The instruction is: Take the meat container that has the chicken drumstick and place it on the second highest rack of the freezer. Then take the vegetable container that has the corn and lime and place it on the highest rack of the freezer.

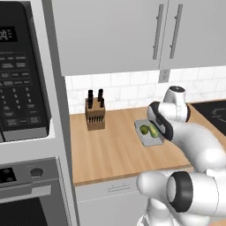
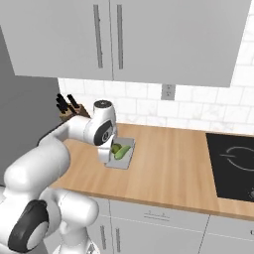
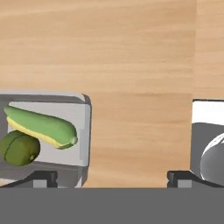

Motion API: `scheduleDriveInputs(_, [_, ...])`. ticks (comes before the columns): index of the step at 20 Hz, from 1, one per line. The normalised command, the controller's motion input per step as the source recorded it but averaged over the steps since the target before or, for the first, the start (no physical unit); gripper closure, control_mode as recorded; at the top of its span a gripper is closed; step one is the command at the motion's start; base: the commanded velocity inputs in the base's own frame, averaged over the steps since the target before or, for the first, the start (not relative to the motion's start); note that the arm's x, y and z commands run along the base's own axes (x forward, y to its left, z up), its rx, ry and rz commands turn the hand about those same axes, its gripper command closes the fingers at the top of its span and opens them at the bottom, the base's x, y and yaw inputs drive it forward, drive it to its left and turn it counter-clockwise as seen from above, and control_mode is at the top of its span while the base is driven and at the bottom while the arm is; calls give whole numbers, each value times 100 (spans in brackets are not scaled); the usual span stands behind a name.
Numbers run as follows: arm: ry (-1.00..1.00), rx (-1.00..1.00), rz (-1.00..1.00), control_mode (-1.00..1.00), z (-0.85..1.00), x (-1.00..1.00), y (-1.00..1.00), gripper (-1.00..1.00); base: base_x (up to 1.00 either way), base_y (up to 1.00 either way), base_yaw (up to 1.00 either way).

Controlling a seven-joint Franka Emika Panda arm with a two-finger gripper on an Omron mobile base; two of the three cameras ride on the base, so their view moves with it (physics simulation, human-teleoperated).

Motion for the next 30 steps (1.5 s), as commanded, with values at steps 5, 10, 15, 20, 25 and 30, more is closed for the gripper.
scheduleDriveInputs(5, [0,1,13,-100,-42,20,0,-100,0,0,0])
scheduleDriveInputs(10, [10,0,9,-100,-28,3,3,-100,0,0,0])
scheduleDriveInputs(15, [11,0,5,-100,-37,0,5,-100,0,0,0])
scheduleDriveInputs(20, [1,0,0,-100,-22,9,4,-100,0,0,0])
scheduleDriveInputs(25, [0,0,0,-100,-2,37,0,-100,0,0,0])
scheduleDriveInputs(30, [0,0,0,-100,-22,17,0,-100,0,0,0])
